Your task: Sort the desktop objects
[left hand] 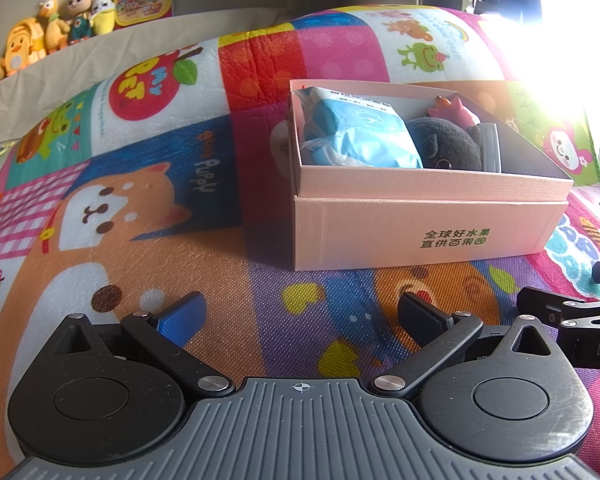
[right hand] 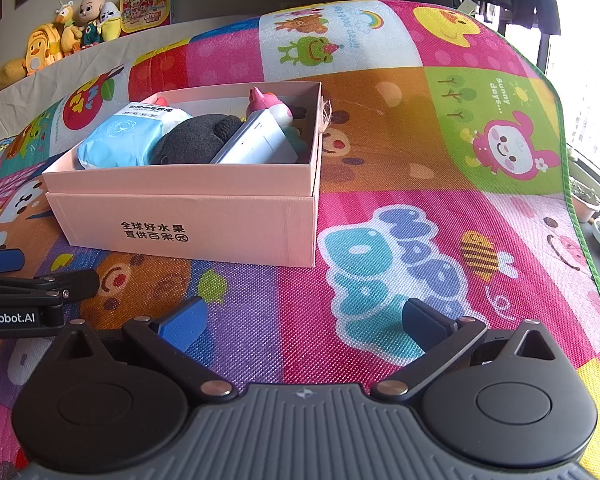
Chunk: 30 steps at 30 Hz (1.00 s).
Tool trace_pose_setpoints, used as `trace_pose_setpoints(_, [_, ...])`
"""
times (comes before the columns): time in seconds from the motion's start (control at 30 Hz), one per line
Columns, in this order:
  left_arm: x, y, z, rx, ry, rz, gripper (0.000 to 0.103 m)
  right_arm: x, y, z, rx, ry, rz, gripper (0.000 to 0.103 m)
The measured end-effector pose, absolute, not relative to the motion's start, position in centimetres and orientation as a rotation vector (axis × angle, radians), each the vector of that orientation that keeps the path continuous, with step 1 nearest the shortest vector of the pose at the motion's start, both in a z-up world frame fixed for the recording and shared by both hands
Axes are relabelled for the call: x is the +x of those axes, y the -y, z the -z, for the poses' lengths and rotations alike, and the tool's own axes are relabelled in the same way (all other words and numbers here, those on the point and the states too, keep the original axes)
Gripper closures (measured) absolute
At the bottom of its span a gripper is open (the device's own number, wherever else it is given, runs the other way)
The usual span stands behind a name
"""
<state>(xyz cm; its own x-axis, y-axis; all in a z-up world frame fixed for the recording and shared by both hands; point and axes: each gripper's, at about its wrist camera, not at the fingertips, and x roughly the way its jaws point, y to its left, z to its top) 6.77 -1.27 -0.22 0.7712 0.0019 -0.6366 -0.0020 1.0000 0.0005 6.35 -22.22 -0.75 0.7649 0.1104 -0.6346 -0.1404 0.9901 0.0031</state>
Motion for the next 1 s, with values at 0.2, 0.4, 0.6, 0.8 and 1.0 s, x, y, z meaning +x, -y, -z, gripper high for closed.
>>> trace_pose_setpoints(0.2, [6.77, 1.27, 0.22, 0.0, -0.69, -0.002, 0.0, 6.36, 22.21, 0.75, -0.046, -0.687, -0.136, 0.0])
trace_pose_setpoints(0.4, [6.76, 1.27, 0.23, 0.0, -0.69, -0.002, 0.0, 6.36, 22.2, 0.75, -0.045, -0.687, -0.136, 0.0])
trace_pose_setpoints(0.6, [6.74, 1.25, 0.24, 0.0, -0.69, -0.002, 0.0, 6.37, 22.25, 0.76, -0.045, -0.687, -0.136, 0.0])
trace_pose_setpoints(0.8, [6.74, 1.19, 0.25, -0.004, -0.69, -0.001, 0.0, 6.36, 22.2, 0.78, -0.046, -0.686, -0.136, 0.0])
trace_pose_setpoints(1.0, [6.83, 1.3, 0.22, 0.012, -0.691, 0.004, 0.0, 6.37, 22.17, 0.76, -0.048, -0.687, -0.136, 0.0])
